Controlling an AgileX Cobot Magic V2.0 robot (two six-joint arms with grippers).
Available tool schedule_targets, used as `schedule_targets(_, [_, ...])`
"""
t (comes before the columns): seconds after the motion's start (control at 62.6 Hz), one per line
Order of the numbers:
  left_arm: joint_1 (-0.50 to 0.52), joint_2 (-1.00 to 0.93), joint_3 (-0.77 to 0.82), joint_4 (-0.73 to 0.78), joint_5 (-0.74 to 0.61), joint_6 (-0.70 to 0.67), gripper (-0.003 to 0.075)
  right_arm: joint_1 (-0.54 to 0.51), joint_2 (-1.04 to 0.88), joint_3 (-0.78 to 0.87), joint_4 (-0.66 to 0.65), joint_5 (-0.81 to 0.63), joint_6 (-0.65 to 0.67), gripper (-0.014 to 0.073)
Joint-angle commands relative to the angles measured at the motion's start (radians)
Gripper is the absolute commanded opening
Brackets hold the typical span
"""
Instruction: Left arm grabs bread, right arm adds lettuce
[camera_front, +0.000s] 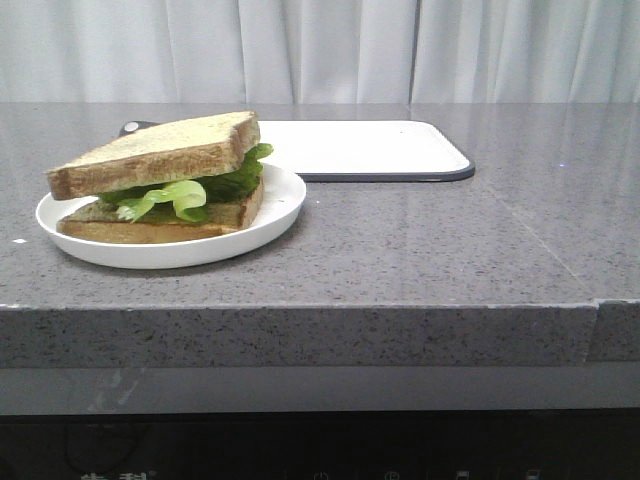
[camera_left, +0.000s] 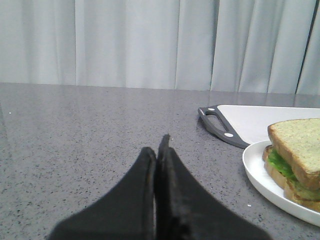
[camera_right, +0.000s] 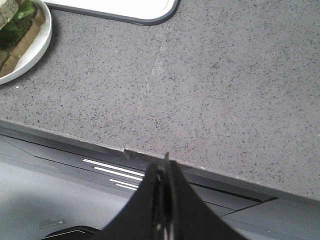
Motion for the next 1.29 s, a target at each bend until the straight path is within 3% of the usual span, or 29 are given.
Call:
schedule_targets(0.0, [-0.007,-0.020,0.005,-0.008,-0.090,-0.005,-0.0020,-0.004,0.000,-0.026,0.004,-0.058,-0.001,-0.0118])
schedule_targets(0.703, [-0.007,-0.020,0.005,-0.008,-0.090,-0.005,-0.0020,-0.004,-0.002,-0.022,0.000,-0.068,-0.006,-0.0118])
schedule_targets(0.815, [-0.007,-0.018,0.005,-0.008,-0.090,-0.005,-0.0020,-0.008,-0.047,0.037,-0.034,-0.182,-0.019,-0.0118])
schedule_targets(1.055, [-0.007,-0.018,0.005,-0.008,-0.088,-0.005,-0.0020,-0.021,-0.285,0.388,-0.045,-0.668,-0.019,-0.0118])
schedule_targets(1.279, [-0.007,-0.018,0.005,-0.008,-0.088,-0.005,-0.0020,-0.077,-0.523,0.699,-0.044,-0.900,-0.019,-0.0118])
